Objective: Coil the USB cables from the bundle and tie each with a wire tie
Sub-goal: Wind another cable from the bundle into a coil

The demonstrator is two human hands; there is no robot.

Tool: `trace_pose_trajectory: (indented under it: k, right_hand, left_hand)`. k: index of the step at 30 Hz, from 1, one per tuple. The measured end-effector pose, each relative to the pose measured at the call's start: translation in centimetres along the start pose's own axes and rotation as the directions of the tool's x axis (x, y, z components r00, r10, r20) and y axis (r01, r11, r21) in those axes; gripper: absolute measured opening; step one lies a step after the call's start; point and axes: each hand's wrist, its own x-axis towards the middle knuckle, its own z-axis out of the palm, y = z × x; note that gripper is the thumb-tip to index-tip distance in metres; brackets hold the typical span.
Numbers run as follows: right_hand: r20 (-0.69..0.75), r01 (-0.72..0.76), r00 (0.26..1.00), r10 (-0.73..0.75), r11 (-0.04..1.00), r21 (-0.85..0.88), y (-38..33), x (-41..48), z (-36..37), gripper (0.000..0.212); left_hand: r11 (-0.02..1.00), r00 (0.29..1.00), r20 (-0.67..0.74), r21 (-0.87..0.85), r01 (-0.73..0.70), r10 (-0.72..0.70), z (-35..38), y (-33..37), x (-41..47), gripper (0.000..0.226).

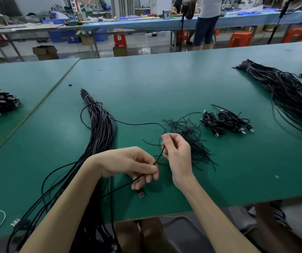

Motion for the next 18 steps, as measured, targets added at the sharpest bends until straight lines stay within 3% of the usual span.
trace_pose_trajectory:
  k: [2,4,6,8,11,14,16,18]
  right_hand:
    - [-0.061,-0.02,0.998,0.023,0.999,0.049,0.0,0.2,-0.1,0.016]
    - [-0.075,-0.023,0.997,0.025,0.999,0.032,0.0,0.2,-0.1,0.017]
    - [-0.103,-0.037,0.994,0.038,0.999,0.017,0.0,0.2,0.0,0.015]
    - [-0.119,-0.045,0.992,0.047,0.999,0.017,-0.1,0.2,-0.1,0.014]
    - [-0.043,-0.018,0.999,0.019,1.0,0.004,-0.2,0.0,0.0,0.011]
    - [0.01,-0.001,1.0,0.002,1.0,-0.022,-0.3,-0.1,0.2,0.01]
    - [0.01,-0.008,1.0,0.008,1.0,-0.011,-0.3,-0.1,0.1,0.01]
    - [-0.012,-0.02,1.0,0.02,1.0,0.023,-0.3,-0.1,0.0,0.011]
  left_hand:
    - [0.997,0.996,0.06,-0.023,-0.07,0.072,-1.0,-0.2,-0.8,0.027]
    - [0.974,0.984,0.031,-0.146,-0.172,0.178,-1.9,-0.4,-1.5,0.027]
    - [0.898,0.944,-0.101,-0.289,-0.331,0.316,-2.7,-0.8,-1.8,0.026]
    - [0.792,0.88,-0.305,-0.396,-0.465,0.365,-3.3,-1.2,-1.4,0.027]
    - [0.59,0.782,-0.582,-0.559,-0.583,0.222,-3.9,-1.4,0.0,0.034]
    - [0.342,0.707,-0.703,-0.648,-0.681,0.076,-3.8,-1.9,1.1,0.047]
    - [0.303,0.656,-0.755,-0.625,-0.719,0.001,-3.7,-2.5,1.6,0.049]
    - [0.346,0.619,-0.785,-0.586,-0.733,-0.017,-3.7,-3.0,1.9,0.048]
